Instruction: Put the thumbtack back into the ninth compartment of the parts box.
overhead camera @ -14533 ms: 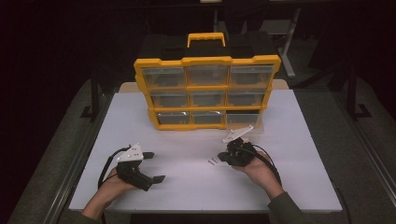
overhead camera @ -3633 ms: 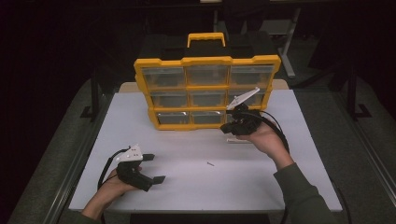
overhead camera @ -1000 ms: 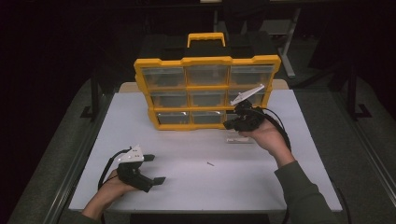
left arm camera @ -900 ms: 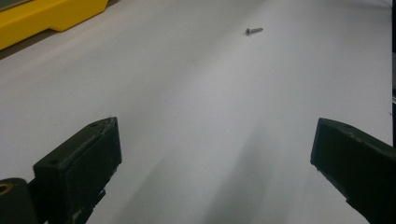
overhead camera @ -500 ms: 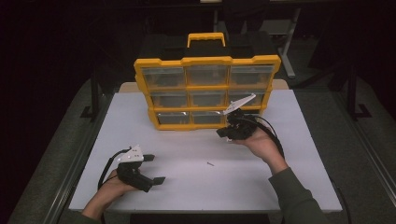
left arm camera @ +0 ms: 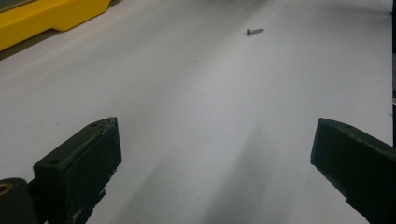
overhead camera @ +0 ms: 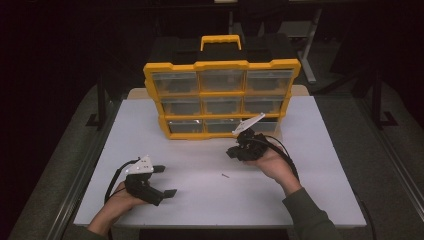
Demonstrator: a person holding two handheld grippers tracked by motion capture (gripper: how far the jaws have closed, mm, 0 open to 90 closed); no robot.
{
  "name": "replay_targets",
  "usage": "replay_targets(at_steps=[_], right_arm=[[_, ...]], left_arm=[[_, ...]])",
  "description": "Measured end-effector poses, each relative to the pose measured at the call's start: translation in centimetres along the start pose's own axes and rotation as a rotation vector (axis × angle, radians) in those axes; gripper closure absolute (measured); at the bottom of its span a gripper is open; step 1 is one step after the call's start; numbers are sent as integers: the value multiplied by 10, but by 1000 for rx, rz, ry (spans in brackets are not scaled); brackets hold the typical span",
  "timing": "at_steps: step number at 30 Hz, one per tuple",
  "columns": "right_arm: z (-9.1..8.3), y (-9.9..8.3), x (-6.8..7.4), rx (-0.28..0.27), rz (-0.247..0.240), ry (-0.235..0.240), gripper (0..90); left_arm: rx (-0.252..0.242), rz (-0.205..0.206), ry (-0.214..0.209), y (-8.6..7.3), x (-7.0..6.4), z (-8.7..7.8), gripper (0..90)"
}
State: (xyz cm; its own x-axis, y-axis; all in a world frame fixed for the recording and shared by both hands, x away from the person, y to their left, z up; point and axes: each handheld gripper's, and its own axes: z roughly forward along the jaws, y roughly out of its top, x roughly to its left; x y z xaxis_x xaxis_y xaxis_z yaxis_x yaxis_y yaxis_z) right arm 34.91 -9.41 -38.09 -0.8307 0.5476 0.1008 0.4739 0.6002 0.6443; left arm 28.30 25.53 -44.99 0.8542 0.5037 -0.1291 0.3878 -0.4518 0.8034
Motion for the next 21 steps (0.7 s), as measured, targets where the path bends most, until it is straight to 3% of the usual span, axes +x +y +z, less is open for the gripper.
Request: replay_targets(at_steps=[21], right_arm=[[36, -14, 13, 49, -48, 13, 765]], left_arm=[[-1, 10, 6, 0, -1, 0, 16]])
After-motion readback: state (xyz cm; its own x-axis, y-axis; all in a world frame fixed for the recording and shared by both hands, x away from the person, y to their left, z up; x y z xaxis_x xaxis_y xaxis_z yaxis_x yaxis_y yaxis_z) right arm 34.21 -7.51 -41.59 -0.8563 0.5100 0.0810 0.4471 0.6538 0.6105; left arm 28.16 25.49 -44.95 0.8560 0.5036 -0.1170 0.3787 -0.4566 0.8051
